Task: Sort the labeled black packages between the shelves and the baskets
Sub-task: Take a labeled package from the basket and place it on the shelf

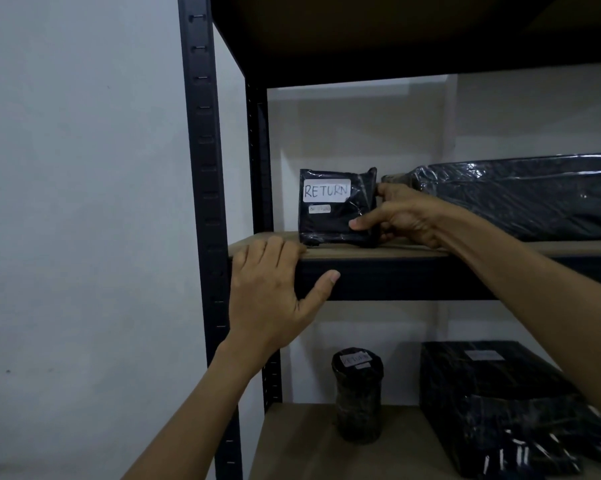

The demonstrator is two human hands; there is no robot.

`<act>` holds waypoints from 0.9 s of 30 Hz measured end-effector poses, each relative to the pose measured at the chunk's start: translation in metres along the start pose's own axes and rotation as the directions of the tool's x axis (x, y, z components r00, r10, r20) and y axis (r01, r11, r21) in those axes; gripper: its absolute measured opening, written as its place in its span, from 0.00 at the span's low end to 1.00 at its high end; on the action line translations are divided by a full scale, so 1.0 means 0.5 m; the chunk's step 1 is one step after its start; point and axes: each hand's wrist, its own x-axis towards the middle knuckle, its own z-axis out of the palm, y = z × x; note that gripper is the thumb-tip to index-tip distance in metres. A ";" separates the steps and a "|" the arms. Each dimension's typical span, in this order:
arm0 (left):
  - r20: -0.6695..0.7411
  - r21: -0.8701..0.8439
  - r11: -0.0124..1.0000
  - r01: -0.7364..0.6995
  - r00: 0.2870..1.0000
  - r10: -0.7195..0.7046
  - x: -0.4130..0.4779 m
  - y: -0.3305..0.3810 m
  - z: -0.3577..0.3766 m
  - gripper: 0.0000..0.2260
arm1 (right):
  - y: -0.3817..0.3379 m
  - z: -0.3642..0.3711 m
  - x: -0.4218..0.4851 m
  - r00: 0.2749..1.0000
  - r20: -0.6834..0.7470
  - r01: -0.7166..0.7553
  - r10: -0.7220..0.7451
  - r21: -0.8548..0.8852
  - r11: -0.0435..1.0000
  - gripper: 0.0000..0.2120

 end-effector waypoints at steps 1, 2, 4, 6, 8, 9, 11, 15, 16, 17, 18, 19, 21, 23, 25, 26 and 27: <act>0.004 0.000 1.000 0.001 1.000 -0.001 0.000 0.000 0.000 0.25 | -0.002 0.001 -0.001 1.000 0.000 -0.002 0.002 0.001 1.000 0.25; 0.009 -0.001 1.000 0.003 1.000 -0.003 0.000 0.000 0.000 0.25 | -0.003 0.001 -0.001 1.000 -0.001 -0.005 0.005 0.006 1.000 0.26; 0.018 -0.002 1.000 0.005 1.000 -0.005 0.000 -0.001 -0.001 0.25 | -0.003 0.004 -0.002 1.000 -0.011 -0.005 0.005 0.012 1.000 0.26; 0.028 -0.002 1.000 0.003 1.000 -0.003 -0.001 -0.002 -0.001 0.24 | -0.003 0.008 -0.004 0.999 -0.035 -0.002 0.002 -0.001 1.000 0.27; 0.037 -0.006 1.000 -0.001 0.999 0.001 -0.001 -0.004 -0.001 0.24 | -0.004 0.013 -0.008 0.998 -0.060 0.003 -0.003 -0.006 1.000 0.29; 0.041 -0.010 1.000 -0.002 0.999 0.002 -0.001 -0.004 -0.002 0.24 | -0.005 0.015 -0.011 0.997 -0.071 0.008 -0.009 -0.006 1.000 0.29; 0.052 -0.015 1.000 -0.004 0.999 0.005 -0.001 -0.004 -0.006 0.24 | -0.009 0.020 -0.022 0.996 -0.090 0.021 -0.022 -0.020 1.000 0.31; 0.094 -0.022 1.000 -0.012 0.996 0.014 -0.001 -0.005 -0.015 0.24 | -0.021 0.029 -0.055 0.990 -0.121 0.058 -0.071 -0.106 0.993 0.31; 0.112 -0.025 1.000 -0.010 0.994 0.012 0.000 -0.005 -0.019 0.24 | -0.024 0.030 -0.065 0.988 -0.131 0.068 -0.082 -0.110 0.992 0.31; 0.135 -0.030 1.000 -0.008 0.991 0.012 0.001 -0.006 -0.023 0.25 | -0.028 0.030 -0.076 0.986 -0.140 0.075 -0.089 -0.101 0.992 0.30; 0.166 -0.038 0.999 -0.010 0.986 0.016 0.002 -0.006 -0.029 0.25 | -0.031 0.029 -0.089 0.985 -0.146 0.081 -0.093 -0.081 0.993 0.29; 0.202 -0.051 0.999 -0.016 0.979 0.026 0.003 -0.007 -0.035 0.25 | -0.034 0.028 -0.103 0.984 -0.149 0.087 -0.095 -0.059 0.994 0.28; 0.265 -0.083 0.996 -0.034 0.963 0.055 0.002 -0.008 -0.055 0.26 | -0.042 0.024 -0.132 0.981 -0.167 0.097 -0.102 -0.041 0.994 0.27; 0.281 -0.119 0.993 -0.029 0.958 0.062 -0.006 -0.003 -0.084 0.26 | -0.052 0.021 -0.165 0.978 -0.180 0.106 -0.107 -0.020 0.994 0.26; 0.289 -0.152 0.988 0.012 0.957 0.033 -0.016 0.011 -0.119 0.24 | -0.057 0.012 -0.204 0.977 -0.180 0.116 -0.111 0.018 0.993 0.26; 0.311 -0.169 0.984 0.051 0.950 0.004 -0.022 0.022 -0.138 0.23 | -0.058 0.007 -0.225 0.977 -0.179 0.122 -0.114 0.031 0.992 0.26; 0.349 -0.191 0.977 0.099 0.937 -0.027 -0.027 0.034 -0.157 0.21 | -0.058 0.002 -0.250 0.976 -0.178 0.131 -0.122 0.042 0.990 0.25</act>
